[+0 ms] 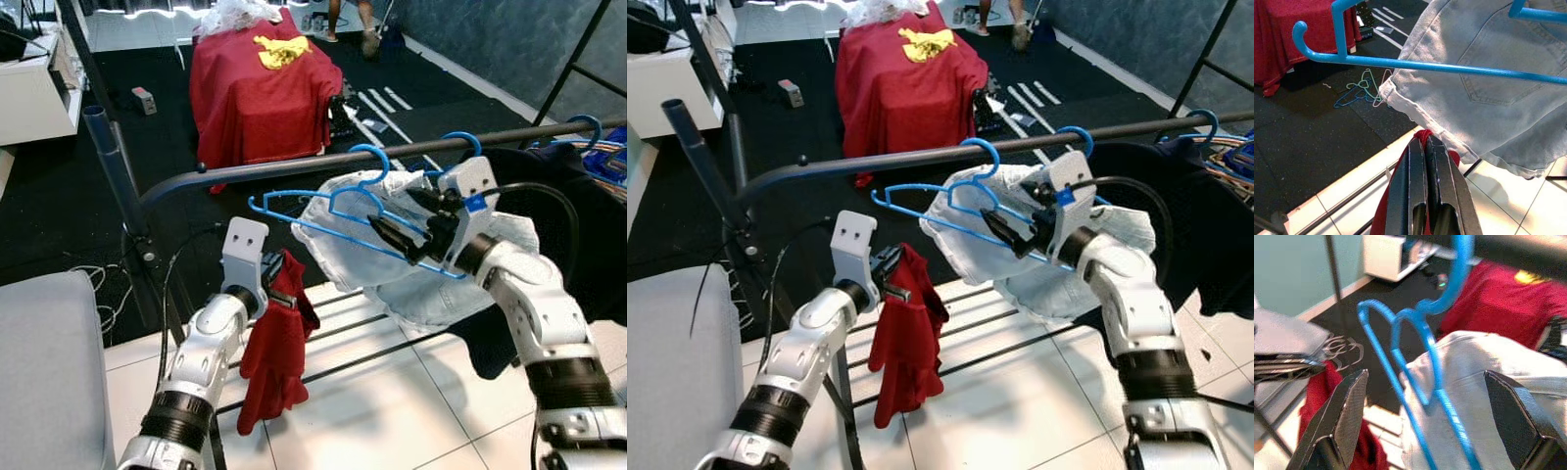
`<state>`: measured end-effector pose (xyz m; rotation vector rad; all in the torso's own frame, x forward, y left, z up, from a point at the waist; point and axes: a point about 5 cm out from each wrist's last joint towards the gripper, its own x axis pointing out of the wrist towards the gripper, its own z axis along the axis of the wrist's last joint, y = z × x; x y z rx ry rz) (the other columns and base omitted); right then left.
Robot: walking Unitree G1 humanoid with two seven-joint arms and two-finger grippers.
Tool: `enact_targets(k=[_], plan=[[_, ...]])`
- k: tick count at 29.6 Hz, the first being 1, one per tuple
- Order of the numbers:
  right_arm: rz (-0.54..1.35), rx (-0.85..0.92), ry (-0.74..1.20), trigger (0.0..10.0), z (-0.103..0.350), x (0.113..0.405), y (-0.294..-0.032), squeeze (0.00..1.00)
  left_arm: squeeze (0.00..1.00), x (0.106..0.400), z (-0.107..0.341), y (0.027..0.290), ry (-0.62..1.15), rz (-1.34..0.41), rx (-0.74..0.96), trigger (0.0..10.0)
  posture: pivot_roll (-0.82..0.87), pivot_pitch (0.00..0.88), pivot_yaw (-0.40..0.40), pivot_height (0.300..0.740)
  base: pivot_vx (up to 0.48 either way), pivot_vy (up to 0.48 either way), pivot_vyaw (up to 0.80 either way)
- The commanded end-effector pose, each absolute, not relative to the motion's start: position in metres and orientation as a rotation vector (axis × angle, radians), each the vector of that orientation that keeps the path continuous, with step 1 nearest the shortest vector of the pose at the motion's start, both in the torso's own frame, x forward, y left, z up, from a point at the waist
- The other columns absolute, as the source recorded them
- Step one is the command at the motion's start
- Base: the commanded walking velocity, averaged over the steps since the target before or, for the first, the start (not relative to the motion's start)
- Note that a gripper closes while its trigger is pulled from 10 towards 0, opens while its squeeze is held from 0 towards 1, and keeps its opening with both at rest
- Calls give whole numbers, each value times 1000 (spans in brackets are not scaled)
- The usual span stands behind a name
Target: Hang hanger
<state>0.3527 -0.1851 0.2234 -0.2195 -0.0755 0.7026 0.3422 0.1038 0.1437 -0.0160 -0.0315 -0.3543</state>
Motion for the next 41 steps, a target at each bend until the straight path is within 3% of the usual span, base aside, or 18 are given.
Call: enact_targets(k=[1, 35, 37, 39, 40, 41], plan=[[726, -229, -78, 10000, 224, 355, -184, 0, 0, 343, 144, 108, -29, -337, -7, 10000, -90, 154, -45, 740, 0, 0, 0], [863, -211, -83, 10000, 226, 380, -158, 0, 0, 344, 148, 117, -48, -305, 4, 10000, -45, 114, -70, 740, 0, 0, 0], [874, -211, -84, 6667, 224, 382, -156, 0, 0, 344, 148, 117, -50, -303, 4, 10000, -43, 113, -72, 740, 0, 0, 0], [876, -212, -85, 6667, 224, 383, -156, 0, 0, 344, 148, 117, -51, -303, 5, 10000, -43, 113, -72, 740, 0, 0, 0], [878, -213, -85, 5451, 224, 383, -155, 0, 0, 344, 148, 117, -51, -302, 5, 10000, -43, 114, -72, 740, 0, 0, 0], [880, -213, -86, 4941, 224, 383, -155, 0, 0, 344, 148, 117, -51, -302, 5, 10000, -43, 114, -72, 740, 0, 0, 0]])
